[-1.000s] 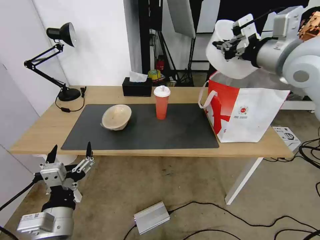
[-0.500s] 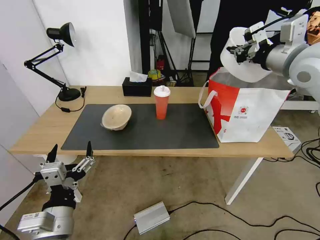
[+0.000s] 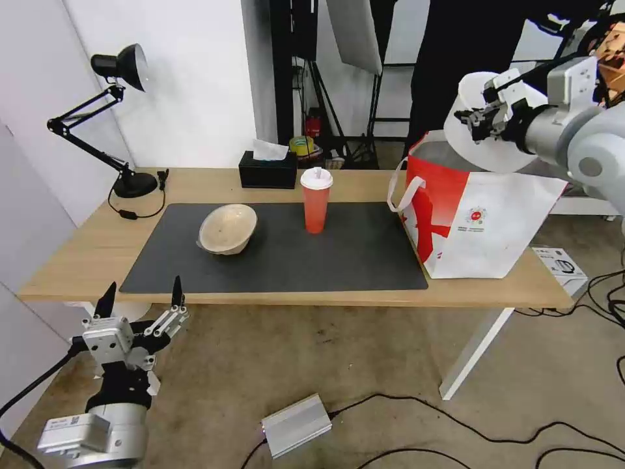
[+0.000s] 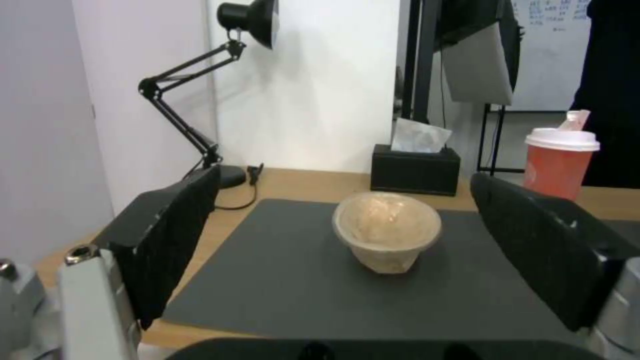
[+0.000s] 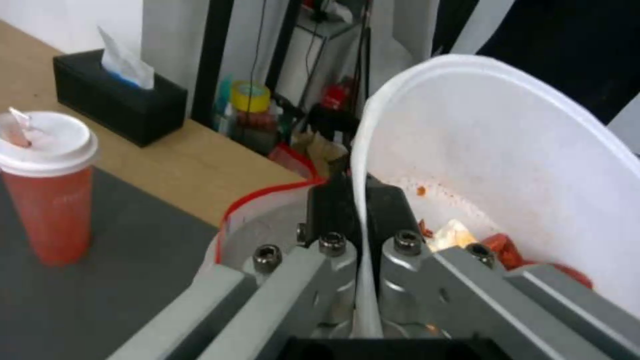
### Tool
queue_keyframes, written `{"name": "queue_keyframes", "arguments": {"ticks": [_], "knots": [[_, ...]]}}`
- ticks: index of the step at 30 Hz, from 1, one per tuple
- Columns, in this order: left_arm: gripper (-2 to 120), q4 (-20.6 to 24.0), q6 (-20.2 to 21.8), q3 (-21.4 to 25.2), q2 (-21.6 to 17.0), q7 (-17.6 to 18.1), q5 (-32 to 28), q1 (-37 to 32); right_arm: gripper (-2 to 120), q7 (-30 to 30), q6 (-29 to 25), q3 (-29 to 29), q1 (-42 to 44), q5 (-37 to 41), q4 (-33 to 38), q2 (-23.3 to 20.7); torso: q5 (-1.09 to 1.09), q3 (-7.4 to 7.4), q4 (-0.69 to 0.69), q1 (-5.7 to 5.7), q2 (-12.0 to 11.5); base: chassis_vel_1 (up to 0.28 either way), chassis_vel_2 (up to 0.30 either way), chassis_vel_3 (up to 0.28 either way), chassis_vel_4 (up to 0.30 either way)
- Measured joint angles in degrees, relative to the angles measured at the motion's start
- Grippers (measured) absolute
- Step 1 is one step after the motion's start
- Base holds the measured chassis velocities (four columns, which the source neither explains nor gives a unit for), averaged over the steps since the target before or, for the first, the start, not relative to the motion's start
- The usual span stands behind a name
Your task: Pick up the trash from the table and place it into the takeout bag.
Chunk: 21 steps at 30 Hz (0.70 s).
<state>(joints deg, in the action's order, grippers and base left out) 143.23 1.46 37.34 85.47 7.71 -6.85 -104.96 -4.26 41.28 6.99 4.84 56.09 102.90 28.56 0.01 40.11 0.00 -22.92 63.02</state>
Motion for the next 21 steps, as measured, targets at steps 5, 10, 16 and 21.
{"name": "queue_keyframes", "arguments": {"ticks": [5,10,16,21], "knots": [[100,0.0,0.0,0.1,0.0,0.0,0.0,0.0,0,0.0,0.0,-0.2,0.8,-0.5,-0.1,0.0,-0.01,0.00,0.00,0.00,0.0,0.000,0.000,0.000,0.000],[100,0.0,0.0,0.2,0.0,0.0,0.0,0.0,0,0.0,0.0,-0.4,1.3,-1.1,-0.9,0.1,0.00,0.00,0.00,0.00,0.0,0.000,0.000,0.000,0.000],[100,0.0,0.0,0.2,-0.1,0.0,0.0,0.2,0,0.0,0.0,-0.4,1.4,-1.6,-1.7,0.6,0.00,0.00,0.00,0.00,0.0,0.000,0.000,0.000,0.000],[100,0.0,0.0,0.2,-0.1,0.0,0.0,0.2,0,0.0,0.0,-0.4,1.4,-1.7,-1.9,0.7,-0.01,0.00,0.00,0.00,0.0,0.000,0.000,0.000,0.000]]}}
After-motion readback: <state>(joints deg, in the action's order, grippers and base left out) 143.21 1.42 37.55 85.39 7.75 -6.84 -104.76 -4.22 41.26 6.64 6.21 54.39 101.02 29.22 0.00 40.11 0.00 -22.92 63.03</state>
